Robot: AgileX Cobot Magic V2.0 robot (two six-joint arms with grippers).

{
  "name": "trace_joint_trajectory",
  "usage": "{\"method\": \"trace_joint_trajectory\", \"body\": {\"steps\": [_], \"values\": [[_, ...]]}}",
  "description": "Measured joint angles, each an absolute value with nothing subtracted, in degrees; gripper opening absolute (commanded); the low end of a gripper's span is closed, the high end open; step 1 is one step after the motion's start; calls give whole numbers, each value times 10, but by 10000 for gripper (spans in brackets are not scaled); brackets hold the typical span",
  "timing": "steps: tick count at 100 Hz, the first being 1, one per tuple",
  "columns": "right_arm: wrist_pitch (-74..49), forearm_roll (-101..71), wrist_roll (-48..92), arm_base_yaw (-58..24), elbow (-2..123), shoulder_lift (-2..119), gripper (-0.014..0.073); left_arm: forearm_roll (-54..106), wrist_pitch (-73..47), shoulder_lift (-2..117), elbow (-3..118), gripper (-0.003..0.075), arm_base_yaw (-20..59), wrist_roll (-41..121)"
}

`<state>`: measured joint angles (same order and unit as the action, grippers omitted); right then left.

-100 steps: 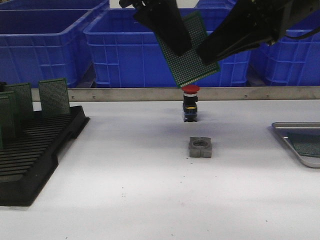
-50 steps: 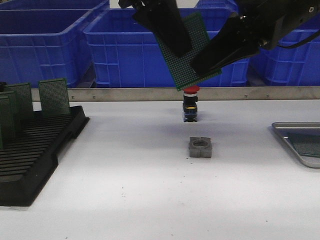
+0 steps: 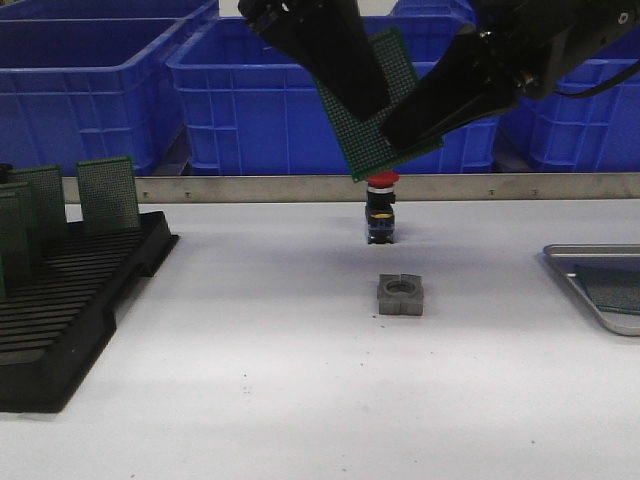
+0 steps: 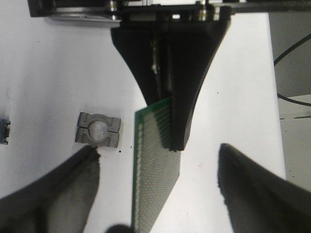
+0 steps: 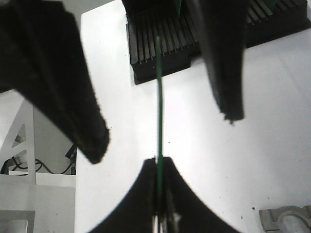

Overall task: Place circuit board on tray
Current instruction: 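Bring the right gripper to the held board and grasp its edge, then carry the second board with the right gripper over the metal tray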

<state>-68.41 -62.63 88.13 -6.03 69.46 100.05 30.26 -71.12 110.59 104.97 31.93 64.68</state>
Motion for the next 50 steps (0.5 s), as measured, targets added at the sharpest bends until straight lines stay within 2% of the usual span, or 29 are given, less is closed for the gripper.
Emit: {"method": "trace_joint_trajectory", "body": {"steps": [24,50], "values": [[-684,-586,842,-16,695,976,-65,303,-711,1106,1050,587,319,647],[-685,-523,723,100,695,956,-66,303,-711,1106,1050,587,319,647]]}}
